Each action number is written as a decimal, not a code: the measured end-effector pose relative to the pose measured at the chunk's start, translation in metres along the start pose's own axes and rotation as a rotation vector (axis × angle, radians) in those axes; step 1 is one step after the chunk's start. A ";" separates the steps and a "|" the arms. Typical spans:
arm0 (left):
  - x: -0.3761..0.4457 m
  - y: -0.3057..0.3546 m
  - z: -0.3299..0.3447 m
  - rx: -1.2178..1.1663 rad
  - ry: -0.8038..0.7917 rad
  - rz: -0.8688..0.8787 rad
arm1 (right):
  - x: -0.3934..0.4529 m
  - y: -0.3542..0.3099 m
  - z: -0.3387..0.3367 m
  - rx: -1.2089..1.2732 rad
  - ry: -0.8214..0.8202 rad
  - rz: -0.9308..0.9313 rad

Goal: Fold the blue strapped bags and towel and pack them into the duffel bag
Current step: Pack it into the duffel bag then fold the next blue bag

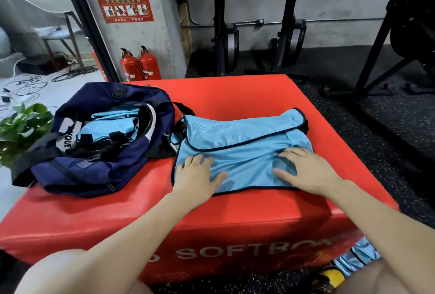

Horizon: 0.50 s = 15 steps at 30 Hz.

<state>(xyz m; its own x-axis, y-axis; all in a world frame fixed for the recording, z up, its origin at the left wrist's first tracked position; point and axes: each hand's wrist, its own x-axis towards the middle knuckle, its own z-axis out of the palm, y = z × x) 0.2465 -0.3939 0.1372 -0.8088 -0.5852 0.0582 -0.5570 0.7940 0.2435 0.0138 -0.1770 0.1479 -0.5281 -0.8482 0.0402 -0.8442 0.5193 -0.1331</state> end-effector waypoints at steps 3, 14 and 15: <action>0.023 0.005 -0.009 -0.109 0.192 0.096 | 0.015 -0.023 -0.007 0.067 0.305 -0.004; 0.077 -0.001 0.004 0.033 0.143 0.214 | 0.095 -0.052 0.004 0.128 0.178 -0.153; 0.079 -0.003 0.003 0.027 0.136 0.220 | 0.098 -0.051 0.005 0.117 0.156 -0.135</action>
<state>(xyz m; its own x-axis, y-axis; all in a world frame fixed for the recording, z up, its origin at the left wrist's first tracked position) 0.1837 -0.4418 0.1382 -0.8792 -0.4130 0.2374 -0.3764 0.9078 0.1850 0.0060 -0.2871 0.1536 -0.4262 -0.8783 0.2165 -0.8967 0.3786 -0.2292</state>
